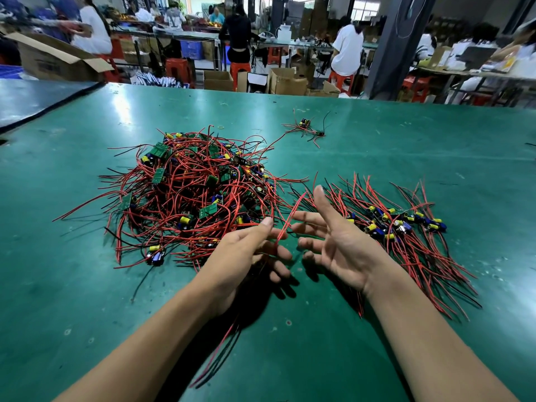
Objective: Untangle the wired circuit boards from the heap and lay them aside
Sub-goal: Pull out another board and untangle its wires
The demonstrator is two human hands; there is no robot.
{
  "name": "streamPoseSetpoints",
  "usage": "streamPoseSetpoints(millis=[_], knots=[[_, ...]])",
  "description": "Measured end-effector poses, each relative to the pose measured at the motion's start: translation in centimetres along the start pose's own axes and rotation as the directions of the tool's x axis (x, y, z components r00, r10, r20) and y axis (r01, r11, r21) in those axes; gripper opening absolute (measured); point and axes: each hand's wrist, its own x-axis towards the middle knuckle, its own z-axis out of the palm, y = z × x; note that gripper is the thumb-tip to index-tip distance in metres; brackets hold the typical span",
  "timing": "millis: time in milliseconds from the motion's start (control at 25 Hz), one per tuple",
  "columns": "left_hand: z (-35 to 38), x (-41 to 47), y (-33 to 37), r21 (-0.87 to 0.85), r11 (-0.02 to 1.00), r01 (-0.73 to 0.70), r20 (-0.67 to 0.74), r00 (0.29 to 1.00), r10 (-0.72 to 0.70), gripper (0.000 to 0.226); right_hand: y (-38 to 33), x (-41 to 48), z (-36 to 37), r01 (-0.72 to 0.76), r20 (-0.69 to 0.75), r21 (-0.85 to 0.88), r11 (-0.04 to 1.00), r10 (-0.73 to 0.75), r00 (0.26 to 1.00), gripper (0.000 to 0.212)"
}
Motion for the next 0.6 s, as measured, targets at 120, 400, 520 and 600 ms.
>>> streamPoseSetpoints(millis=[120,400,520,600], knots=[[0.0,0.2,0.2,-0.104,0.994,0.038,-0.011,0.999,-0.039,0.058,0.0,-0.4,0.5,0.036,-0.025,-0.077,0.996,-0.038,0.999,0.086],[0.0,0.6,0.1,-0.257,0.965,0.059,0.068,0.997,-0.043,0.071,2.3,-1.2,2.4,0.240,0.019,-0.538,0.808,-0.273,0.962,0.041],[0.1,1.0,-0.1,-0.233,0.969,0.087,0.061,0.995,-0.075,0.067,2.9,-1.1,3.0,0.240,0.005,-0.610,0.756,-0.299,0.954,0.027],[0.2,1.1,-0.4,-0.058,0.998,-0.011,-0.032,0.999,0.009,0.047,2.5,-1.0,2.8,0.256,-0.028,-0.635,0.729,-0.353,0.935,0.022]])
